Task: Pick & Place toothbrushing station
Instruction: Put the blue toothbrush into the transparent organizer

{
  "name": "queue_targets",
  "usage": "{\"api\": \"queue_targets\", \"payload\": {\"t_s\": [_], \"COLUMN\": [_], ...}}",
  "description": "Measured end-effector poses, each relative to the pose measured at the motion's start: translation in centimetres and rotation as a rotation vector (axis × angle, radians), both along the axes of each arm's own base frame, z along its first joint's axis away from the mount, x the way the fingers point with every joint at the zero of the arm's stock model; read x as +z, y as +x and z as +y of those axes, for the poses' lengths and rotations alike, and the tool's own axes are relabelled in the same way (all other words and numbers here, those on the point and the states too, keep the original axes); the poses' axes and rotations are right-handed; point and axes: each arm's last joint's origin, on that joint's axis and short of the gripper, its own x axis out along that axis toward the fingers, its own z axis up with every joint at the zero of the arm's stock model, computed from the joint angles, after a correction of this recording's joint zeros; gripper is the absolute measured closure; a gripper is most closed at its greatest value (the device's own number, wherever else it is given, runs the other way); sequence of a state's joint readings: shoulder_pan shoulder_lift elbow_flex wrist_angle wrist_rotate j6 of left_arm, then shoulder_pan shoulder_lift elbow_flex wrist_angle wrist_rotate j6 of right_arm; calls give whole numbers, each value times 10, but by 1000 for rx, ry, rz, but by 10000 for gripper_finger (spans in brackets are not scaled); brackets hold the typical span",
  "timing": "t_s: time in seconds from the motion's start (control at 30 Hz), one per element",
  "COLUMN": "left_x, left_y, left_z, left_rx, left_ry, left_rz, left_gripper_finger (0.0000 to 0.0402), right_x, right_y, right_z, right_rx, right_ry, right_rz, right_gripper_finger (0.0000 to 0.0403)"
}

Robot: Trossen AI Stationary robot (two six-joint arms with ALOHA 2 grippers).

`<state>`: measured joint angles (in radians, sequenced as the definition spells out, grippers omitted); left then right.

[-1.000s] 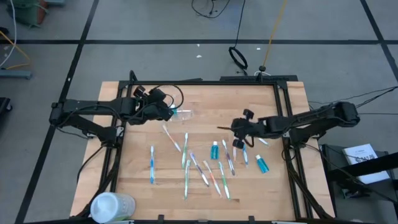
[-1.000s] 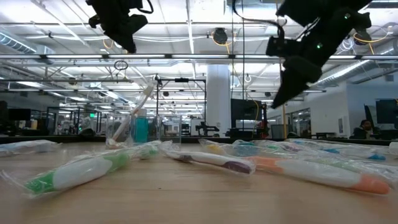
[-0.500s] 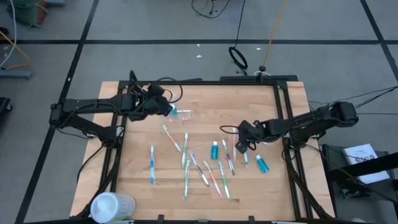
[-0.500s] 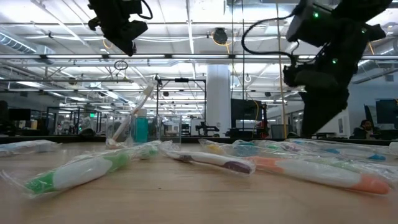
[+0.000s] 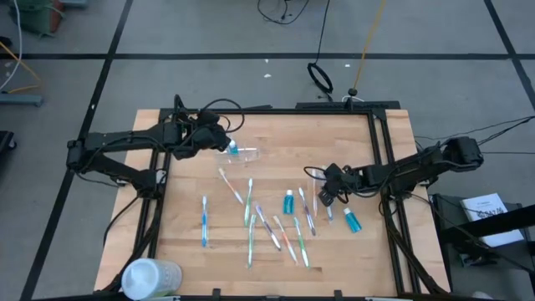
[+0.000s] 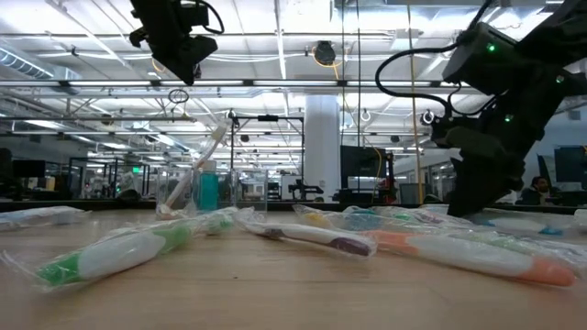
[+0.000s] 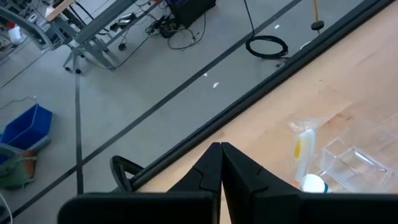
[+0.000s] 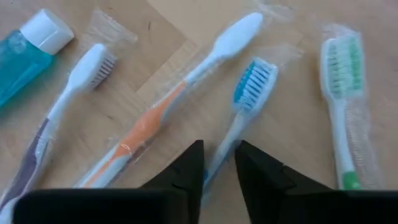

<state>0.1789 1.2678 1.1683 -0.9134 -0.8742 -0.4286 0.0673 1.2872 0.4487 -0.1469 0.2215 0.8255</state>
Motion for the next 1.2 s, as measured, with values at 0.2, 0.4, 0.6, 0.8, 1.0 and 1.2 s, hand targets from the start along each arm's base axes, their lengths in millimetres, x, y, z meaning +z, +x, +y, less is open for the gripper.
{"api": "queue_targets", "payload": {"t_s": [0.2, 0.4, 0.6, 0.8, 1.0, 1.2], "left_x": [0, 0, 0, 0, 1, 3], "left_y": [0, 0, 0, 0, 2, 4], "left_z": [1, 1, 1, 1, 1, 2], "left_rx": [4, 7, 10, 11, -10, -70], "left_ry": [0, -1, -2, -2, 9, 40], "left_rz": [-4, -8, -12, -20, -7, 52], "left_gripper_finger": [394, 394, 394, 394, 394, 394], "right_x": [-2, 5, 27, 60, 97, 102], "right_y": [-3, -3, 5, 18, 32, 50], "right_z": [0, 1, -7, -25, -37, -43], "right_rx": [2, 22, -9, -26, -18, -62], "right_ry": [7, 48, 30, -294, -673, -858], "right_rz": [-10, -69, -283, -557, -859, -1052], "right_gripper_finger": [393, 387, 402, 403, 403, 403]}}
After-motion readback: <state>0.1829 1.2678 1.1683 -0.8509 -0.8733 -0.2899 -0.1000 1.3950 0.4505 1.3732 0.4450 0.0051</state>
